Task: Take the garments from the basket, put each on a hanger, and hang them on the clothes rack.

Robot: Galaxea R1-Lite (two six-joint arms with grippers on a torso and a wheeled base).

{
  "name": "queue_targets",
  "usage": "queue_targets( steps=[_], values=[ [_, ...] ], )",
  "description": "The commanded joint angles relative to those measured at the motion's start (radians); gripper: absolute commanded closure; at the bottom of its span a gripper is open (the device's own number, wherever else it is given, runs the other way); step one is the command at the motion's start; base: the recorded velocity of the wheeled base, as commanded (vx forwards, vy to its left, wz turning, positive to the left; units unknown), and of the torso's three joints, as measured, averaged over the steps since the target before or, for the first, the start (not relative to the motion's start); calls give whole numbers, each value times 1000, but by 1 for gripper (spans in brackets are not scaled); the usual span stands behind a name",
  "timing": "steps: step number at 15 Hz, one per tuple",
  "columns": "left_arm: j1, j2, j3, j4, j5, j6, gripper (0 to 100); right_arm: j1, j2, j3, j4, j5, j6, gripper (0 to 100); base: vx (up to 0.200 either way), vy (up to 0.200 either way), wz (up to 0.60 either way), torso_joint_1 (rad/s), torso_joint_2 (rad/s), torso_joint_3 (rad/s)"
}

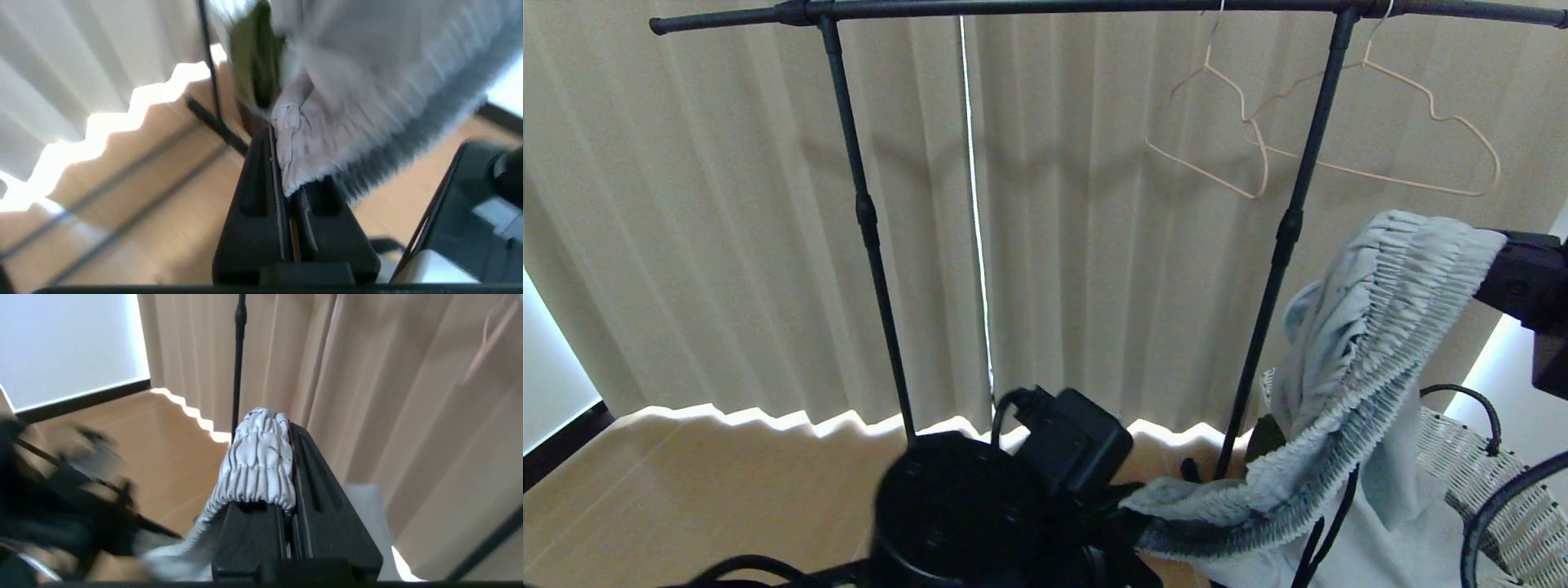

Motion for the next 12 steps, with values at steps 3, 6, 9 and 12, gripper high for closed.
queue_targets(
  steps=[3, 6, 9, 12],
  values=[
    [197, -390, -164, 389, -9, 27, 100, -14, 137, -64, -38, -1, -2, 100, 0, 0, 0, 0, 0, 0],
    [389, -427, -270, 571, -77, 35, 100, -44, 212, -65, -108, -1, -3, 100, 0, 0, 0, 0, 0, 0],
    [465, -419, -302, 582, -114, 106, 100, -83, 252, -78, -140, -1, -6, 100, 0, 0, 0, 0, 0, 0],
    [482, -390, -334, 580, -112, 156, 100, -126, 261, -88, -146, -1, -9, 100, 0, 0, 0, 0, 0, 0]
  ],
)
